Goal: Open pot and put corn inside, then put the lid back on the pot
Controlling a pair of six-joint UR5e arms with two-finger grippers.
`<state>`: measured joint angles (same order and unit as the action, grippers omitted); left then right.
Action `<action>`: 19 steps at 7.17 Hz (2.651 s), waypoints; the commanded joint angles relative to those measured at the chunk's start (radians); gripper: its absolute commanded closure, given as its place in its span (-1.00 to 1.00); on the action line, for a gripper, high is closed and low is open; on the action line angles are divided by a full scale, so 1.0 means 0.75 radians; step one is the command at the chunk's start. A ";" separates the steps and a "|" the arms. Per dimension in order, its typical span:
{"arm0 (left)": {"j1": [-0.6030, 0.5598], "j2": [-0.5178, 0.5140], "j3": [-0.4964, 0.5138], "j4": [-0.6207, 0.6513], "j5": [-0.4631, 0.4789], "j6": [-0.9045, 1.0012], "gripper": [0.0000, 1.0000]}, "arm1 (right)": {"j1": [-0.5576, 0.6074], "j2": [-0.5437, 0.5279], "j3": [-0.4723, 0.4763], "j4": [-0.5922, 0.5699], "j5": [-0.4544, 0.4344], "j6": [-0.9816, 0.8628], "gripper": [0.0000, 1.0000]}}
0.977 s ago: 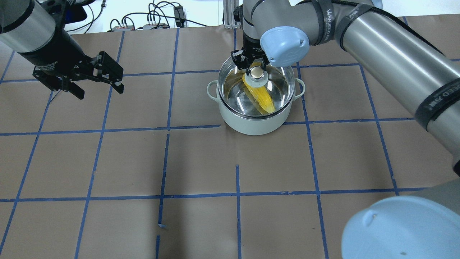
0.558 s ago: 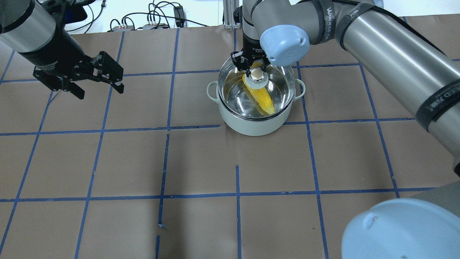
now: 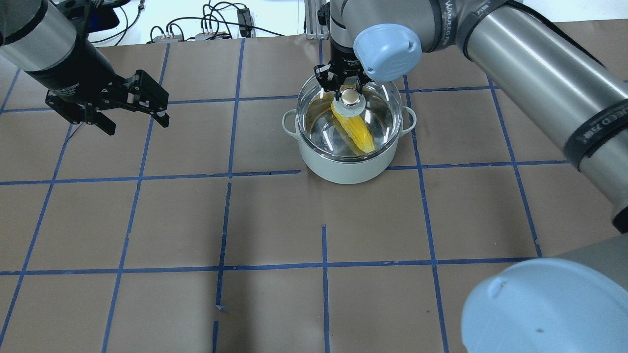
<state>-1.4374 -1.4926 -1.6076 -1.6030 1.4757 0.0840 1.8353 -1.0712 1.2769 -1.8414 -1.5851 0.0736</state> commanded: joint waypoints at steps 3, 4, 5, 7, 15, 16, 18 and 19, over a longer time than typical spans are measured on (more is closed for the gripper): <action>0.000 0.000 0.000 0.000 0.000 -0.002 -0.99 | -0.001 0.025 -0.029 0.058 0.005 -0.004 0.51; 0.000 0.000 0.000 0.000 0.000 -0.002 -0.99 | 0.001 0.025 -0.032 0.058 0.007 -0.004 0.50; 0.000 -0.002 0.000 0.000 0.000 -0.002 -0.99 | -0.001 0.025 -0.046 0.076 0.025 -0.004 0.49; 0.000 -0.002 0.000 0.002 0.000 -0.002 -0.99 | -0.001 0.031 -0.052 0.097 0.035 -0.024 -0.61; 0.000 -0.004 0.002 0.000 0.000 -0.002 -0.99 | -0.054 -0.026 -0.105 0.119 -0.009 -0.031 -0.99; 0.000 -0.004 0.002 0.000 0.000 -0.002 -0.99 | -0.064 -0.068 -0.113 0.117 -0.072 -0.025 -0.99; 0.000 -0.004 0.002 0.000 0.000 -0.002 -0.99 | -0.099 -0.187 -0.087 0.241 -0.104 -0.014 -0.99; 0.000 -0.002 0.000 0.000 0.000 -0.002 -0.99 | -0.127 -0.258 -0.056 0.307 -0.092 -0.022 -0.99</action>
<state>-1.4374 -1.4953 -1.6062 -1.6030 1.4757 0.0828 1.7635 -1.2000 1.2129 -1.6755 -1.6546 0.0598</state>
